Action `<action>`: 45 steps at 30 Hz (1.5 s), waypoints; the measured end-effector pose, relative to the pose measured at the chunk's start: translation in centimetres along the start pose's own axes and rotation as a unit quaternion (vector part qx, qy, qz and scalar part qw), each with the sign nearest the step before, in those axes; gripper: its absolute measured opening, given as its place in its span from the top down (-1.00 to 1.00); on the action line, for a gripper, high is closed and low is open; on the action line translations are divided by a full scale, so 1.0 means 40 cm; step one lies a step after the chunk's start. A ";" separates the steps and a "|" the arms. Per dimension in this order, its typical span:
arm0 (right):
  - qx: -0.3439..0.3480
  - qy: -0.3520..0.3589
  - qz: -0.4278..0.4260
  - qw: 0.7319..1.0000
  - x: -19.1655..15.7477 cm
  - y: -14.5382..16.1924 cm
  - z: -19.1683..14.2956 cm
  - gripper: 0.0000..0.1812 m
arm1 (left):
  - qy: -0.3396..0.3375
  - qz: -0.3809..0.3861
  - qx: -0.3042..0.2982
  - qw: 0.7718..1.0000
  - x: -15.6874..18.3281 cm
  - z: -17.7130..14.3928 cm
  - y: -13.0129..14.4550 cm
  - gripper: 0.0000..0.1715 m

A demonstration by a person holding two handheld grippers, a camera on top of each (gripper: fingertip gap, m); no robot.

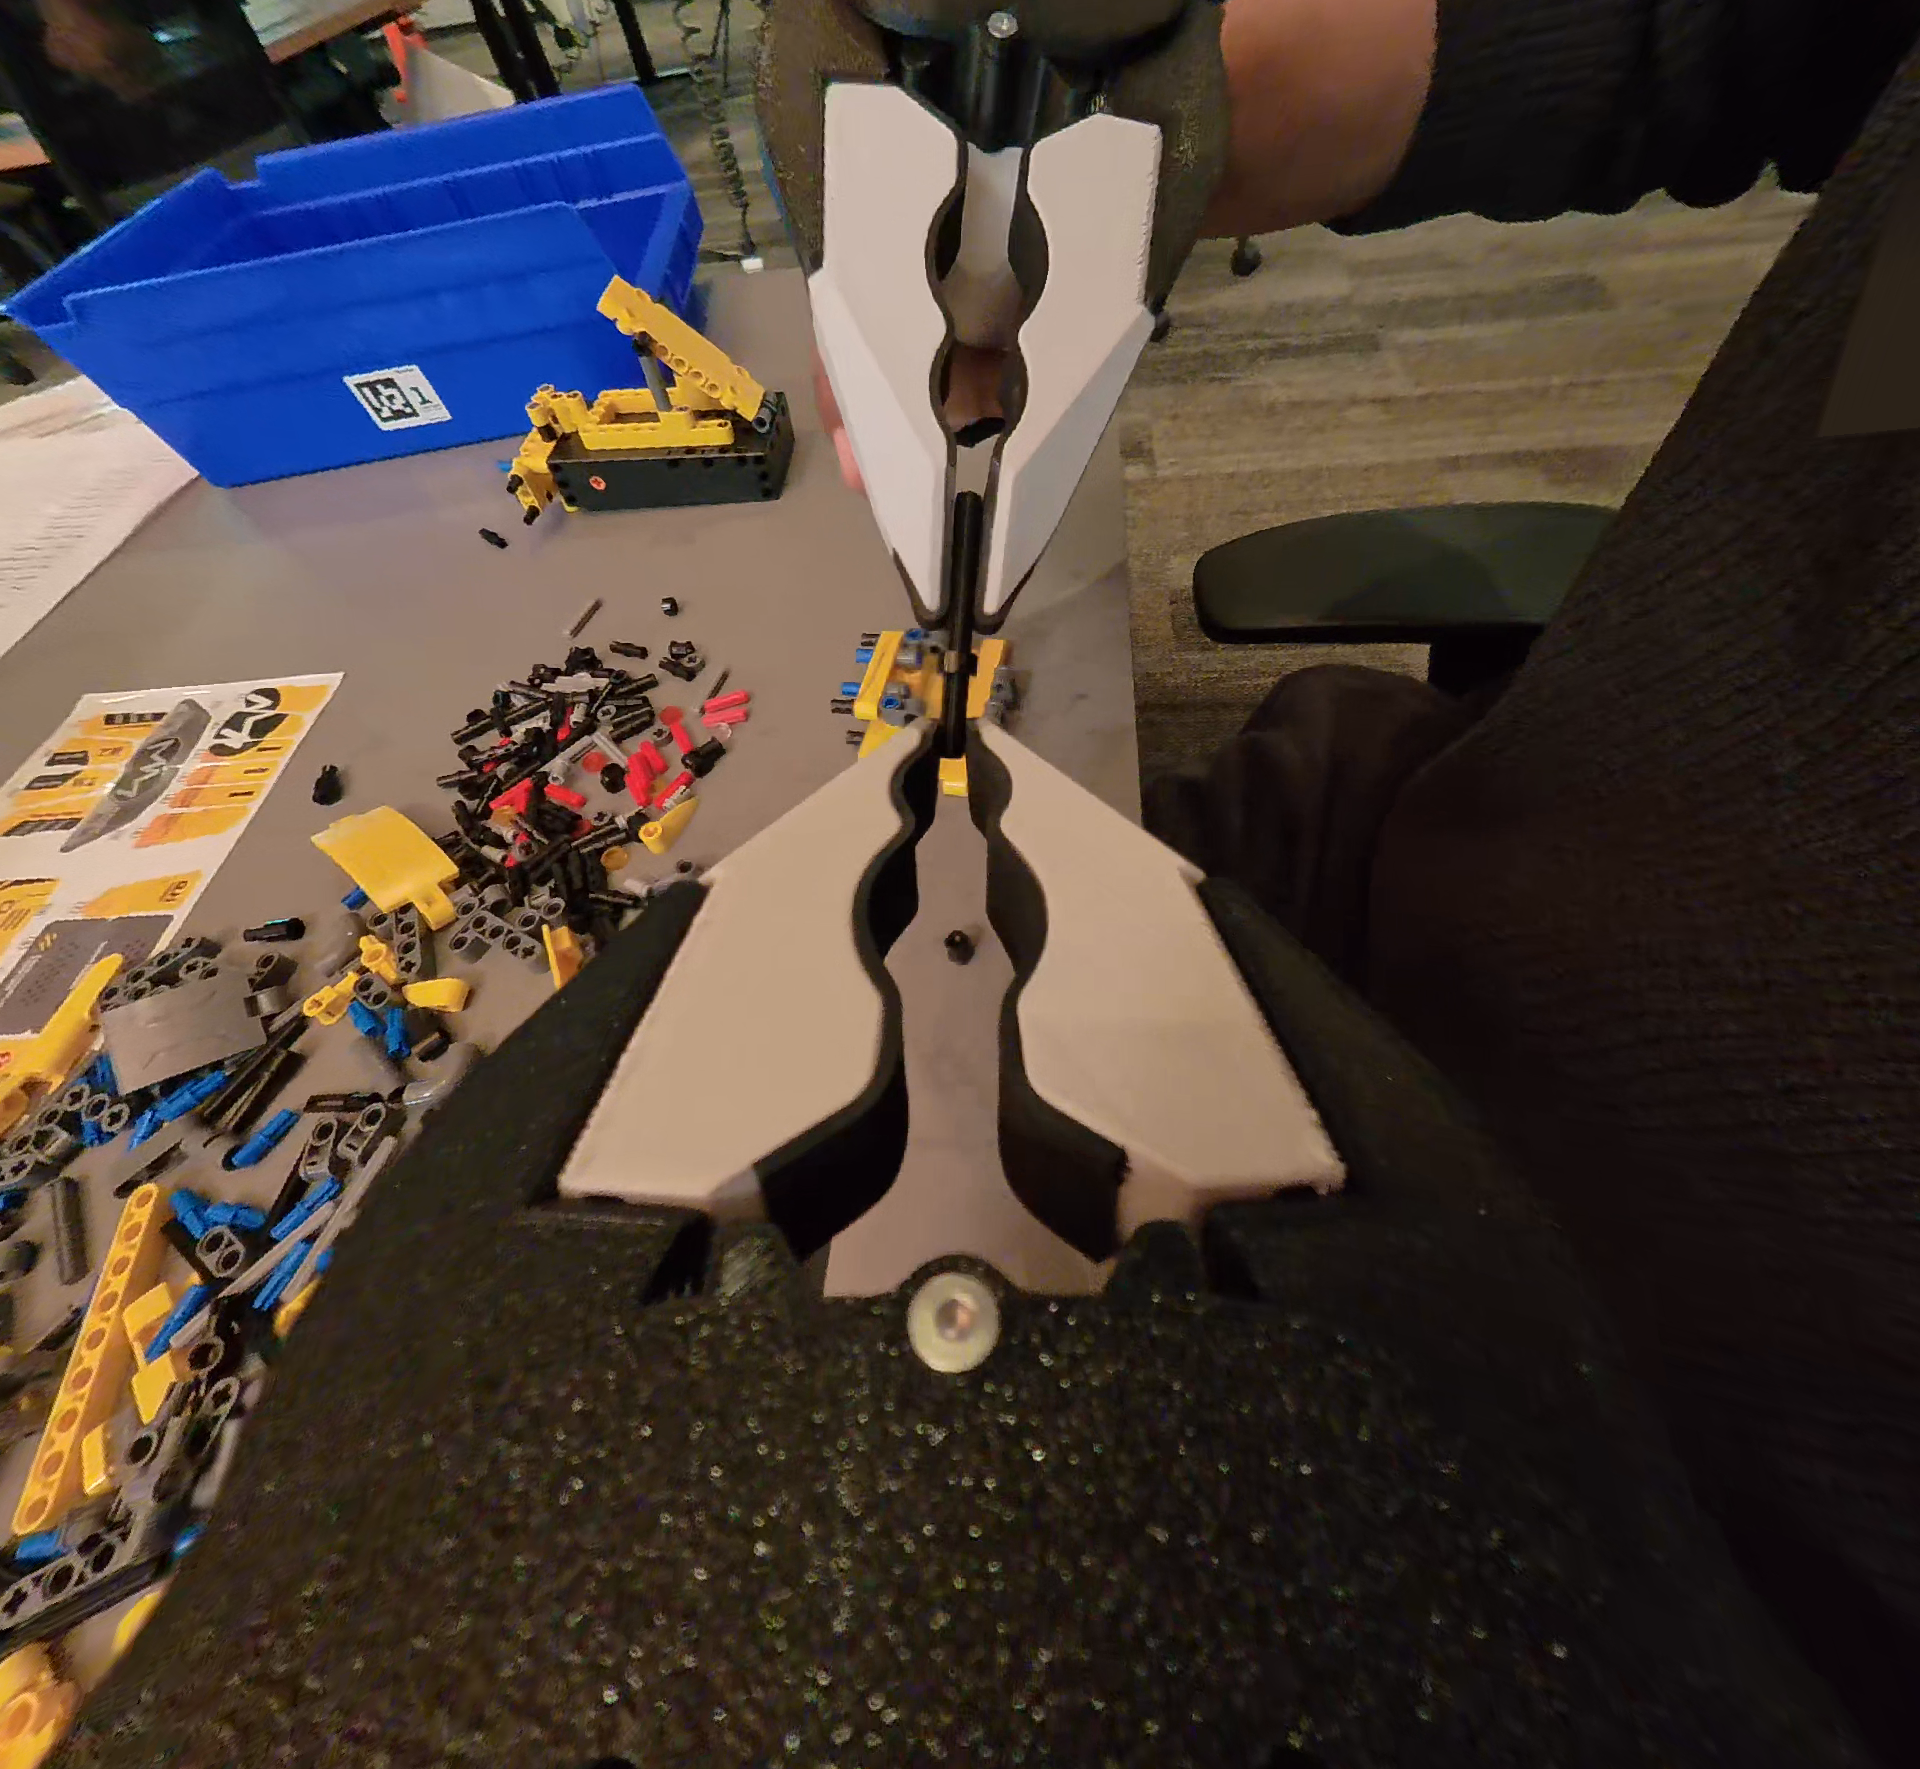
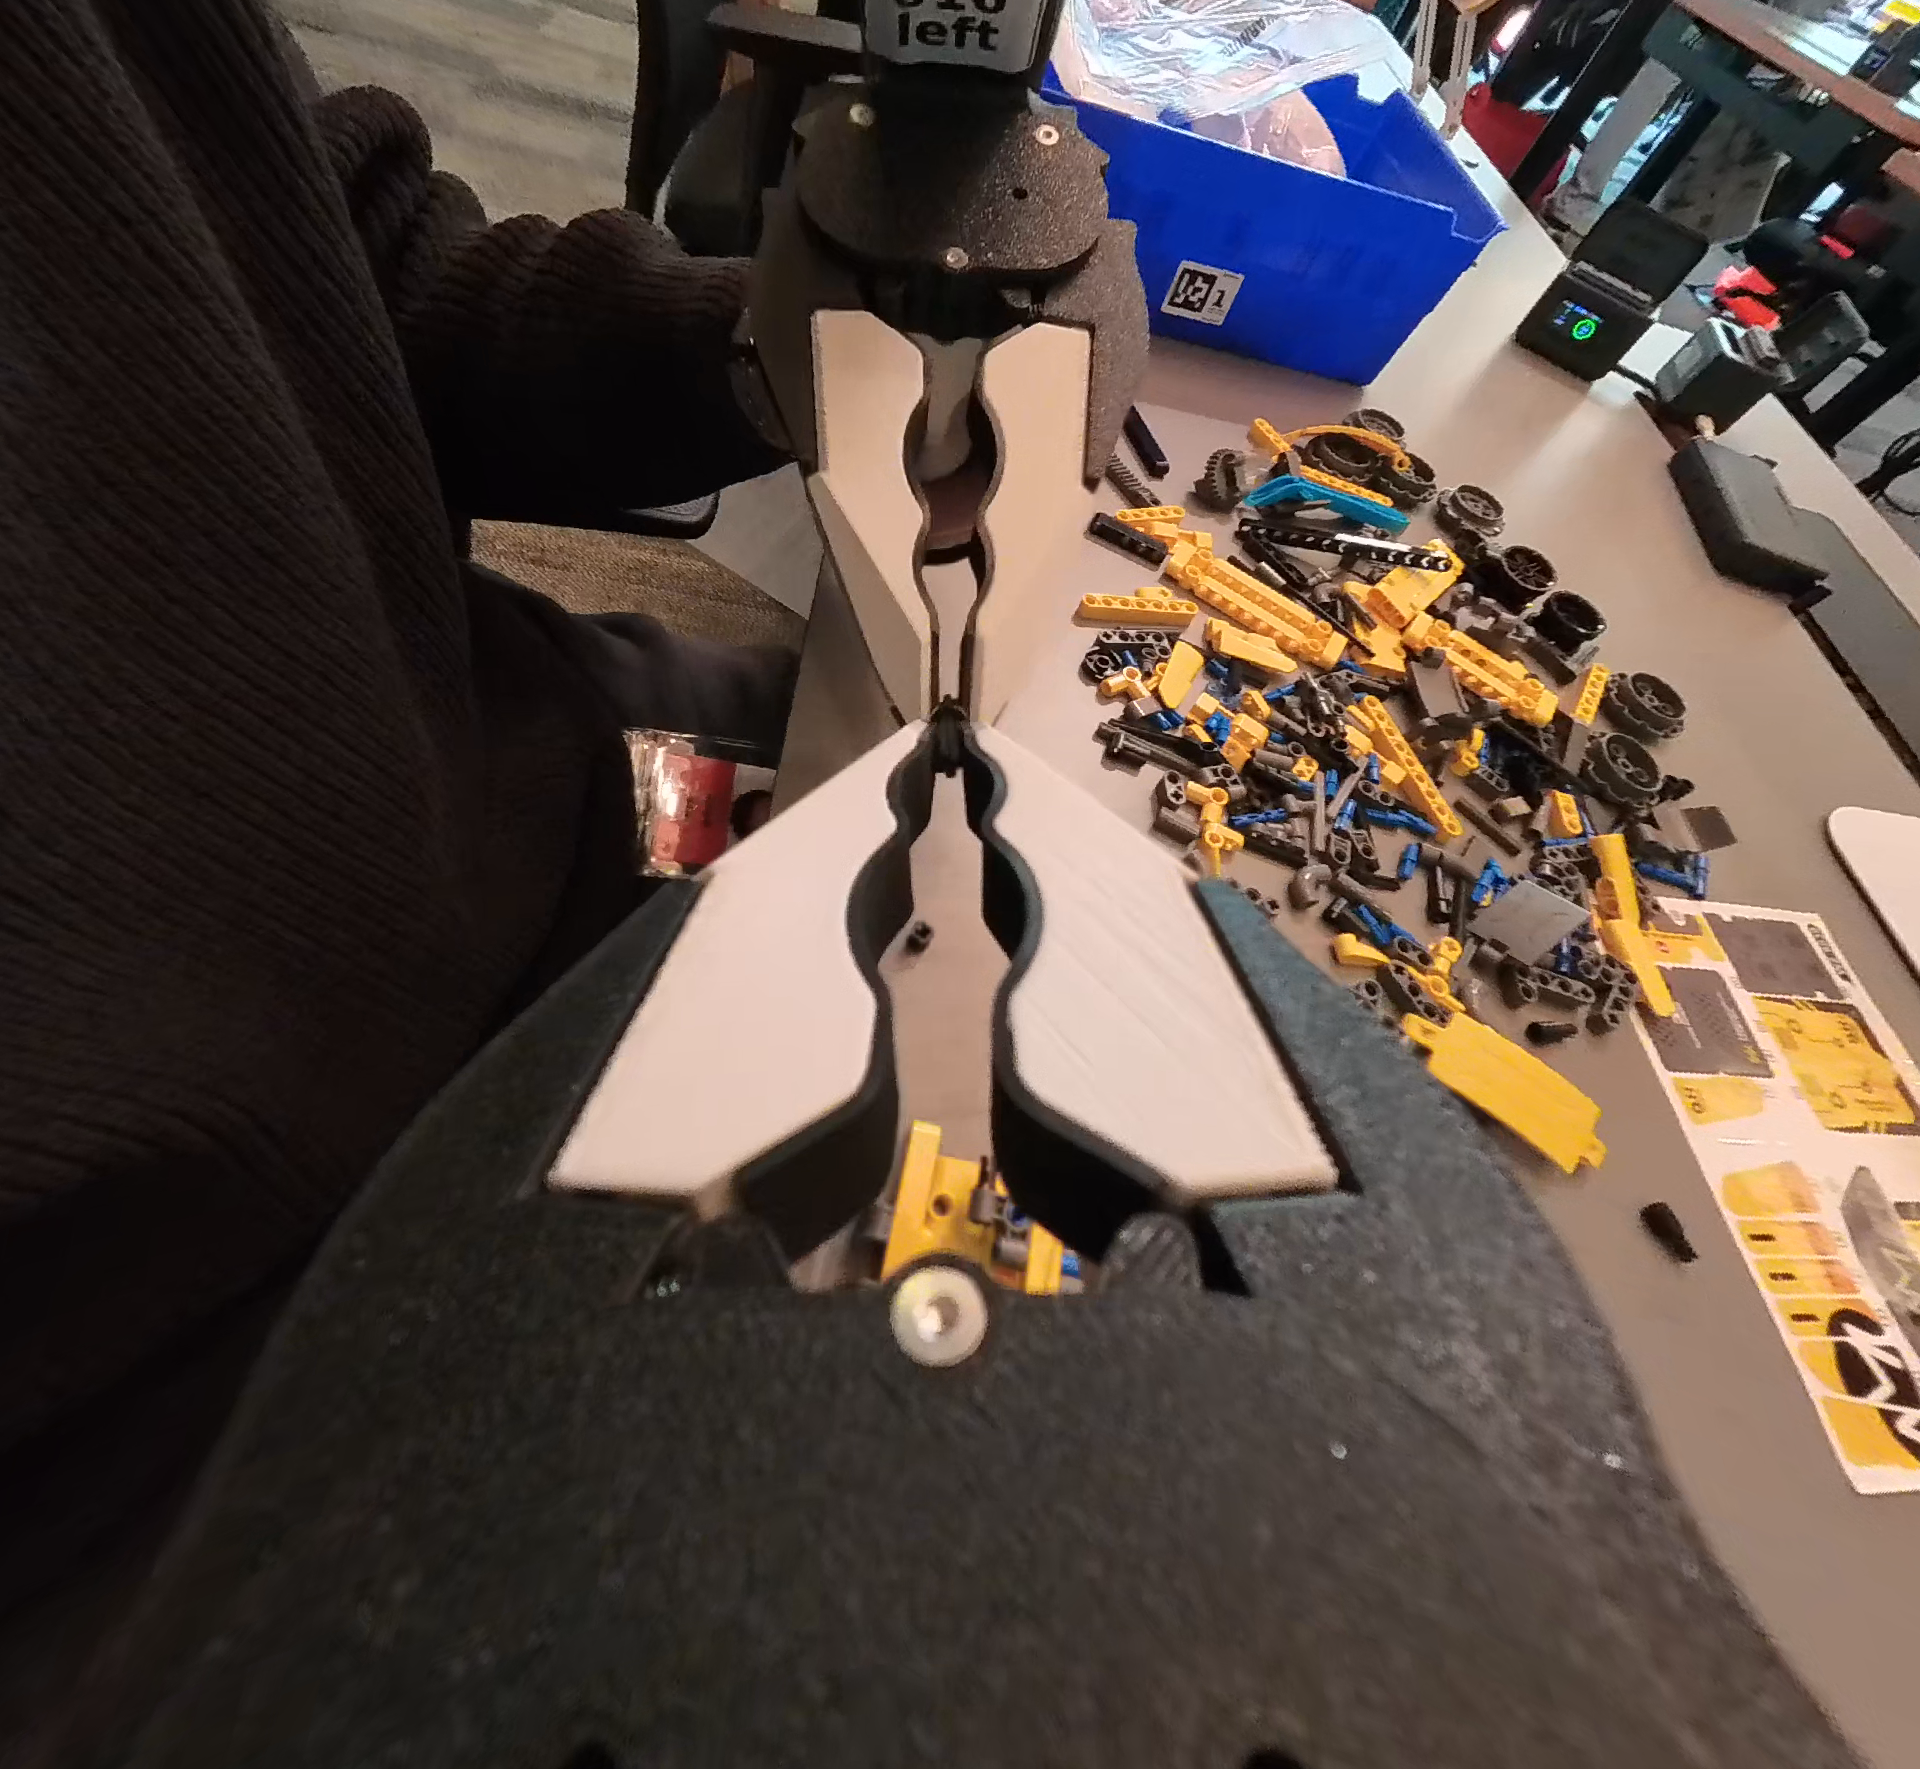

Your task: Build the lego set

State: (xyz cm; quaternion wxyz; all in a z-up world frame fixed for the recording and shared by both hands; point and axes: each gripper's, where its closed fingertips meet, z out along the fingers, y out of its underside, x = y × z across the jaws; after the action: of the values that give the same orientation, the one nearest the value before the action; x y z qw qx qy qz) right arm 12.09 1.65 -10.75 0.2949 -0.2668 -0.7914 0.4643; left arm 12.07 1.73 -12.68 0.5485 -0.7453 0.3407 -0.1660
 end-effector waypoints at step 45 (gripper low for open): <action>-0.422 -0.061 0.055 0.903 -0.005 0.196 0.084 0.96 | -0.102 -0.177 0.047 0.978 -0.183 -0.042 0.090 1.00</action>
State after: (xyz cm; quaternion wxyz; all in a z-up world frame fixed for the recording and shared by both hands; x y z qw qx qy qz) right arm 10.98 2.91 -19.11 0.0800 -0.3802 -0.9139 0.1174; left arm 4.66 5.00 -14.54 0.5771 -0.7800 0.1369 -0.1994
